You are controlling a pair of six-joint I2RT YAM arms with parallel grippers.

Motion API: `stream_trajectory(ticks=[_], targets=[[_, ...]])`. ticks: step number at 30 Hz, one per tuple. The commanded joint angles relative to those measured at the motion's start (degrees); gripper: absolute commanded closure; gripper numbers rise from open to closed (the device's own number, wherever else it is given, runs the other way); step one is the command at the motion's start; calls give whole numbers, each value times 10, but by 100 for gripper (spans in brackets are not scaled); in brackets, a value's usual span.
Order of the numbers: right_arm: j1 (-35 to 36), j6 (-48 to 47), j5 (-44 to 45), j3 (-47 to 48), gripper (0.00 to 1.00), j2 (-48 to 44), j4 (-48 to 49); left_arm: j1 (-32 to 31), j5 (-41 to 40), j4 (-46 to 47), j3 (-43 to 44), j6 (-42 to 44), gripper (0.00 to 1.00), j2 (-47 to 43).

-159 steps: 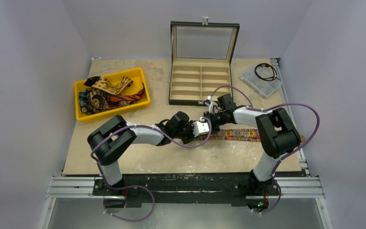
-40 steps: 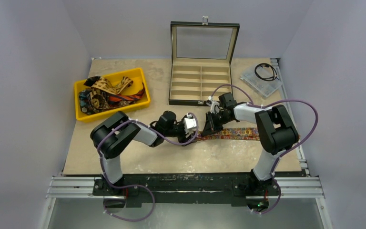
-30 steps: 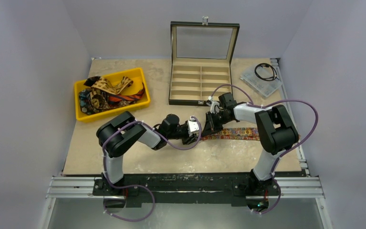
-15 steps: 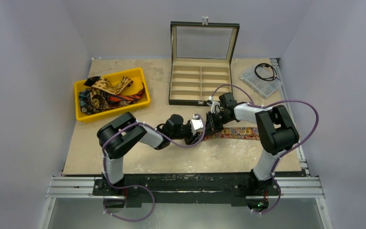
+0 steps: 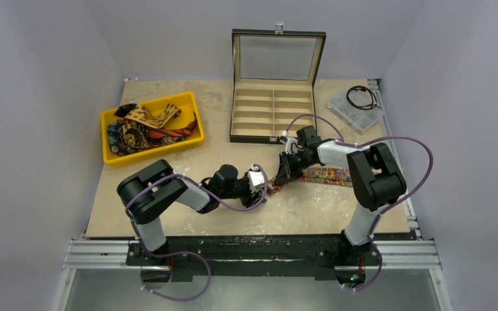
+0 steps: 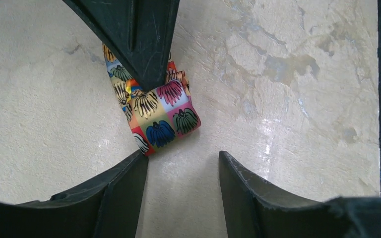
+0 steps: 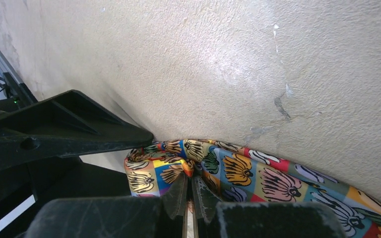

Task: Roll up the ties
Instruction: Roll the tie at the center of the board.

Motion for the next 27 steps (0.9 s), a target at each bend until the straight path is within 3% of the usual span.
stream_trajectory(ticks=[1, 7, 11, 16, 19, 27], targets=[[3, -40, 97, -22, 100, 4, 14, -5, -2, -20, 1, 41, 42, -12], [5, -11, 65, -32, 100, -7, 35, -4, -47, -90, 79, 12, 31, -14], [15, 33, 36, -36, 100, -5, 50, -2, -38, -119, 101, 7, 32, -11], [16, 90, -3, -44, 100, -5, 81, 8, 41, -184, 114, 67, 36, 8], [19, 104, -16, -46, 100, -9, 94, 12, 36, -239, 131, 105, 43, 22], [23, 104, -27, -66, 99, -39, 114, 53, 35, -283, 128, 152, 67, 19]])
